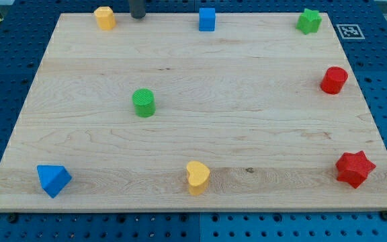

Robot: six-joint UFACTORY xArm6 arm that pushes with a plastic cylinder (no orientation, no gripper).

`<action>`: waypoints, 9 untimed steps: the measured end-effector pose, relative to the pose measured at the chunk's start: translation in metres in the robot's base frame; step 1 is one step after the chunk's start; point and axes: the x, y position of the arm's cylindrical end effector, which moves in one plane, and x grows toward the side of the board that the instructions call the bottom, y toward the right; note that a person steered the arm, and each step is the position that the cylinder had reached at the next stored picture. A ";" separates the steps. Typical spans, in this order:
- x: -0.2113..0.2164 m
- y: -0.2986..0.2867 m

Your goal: Move your arm at center

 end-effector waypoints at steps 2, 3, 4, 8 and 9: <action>0.012 -0.044; 0.012 -0.059; 0.018 -0.032; 0.242 0.135; 0.275 0.144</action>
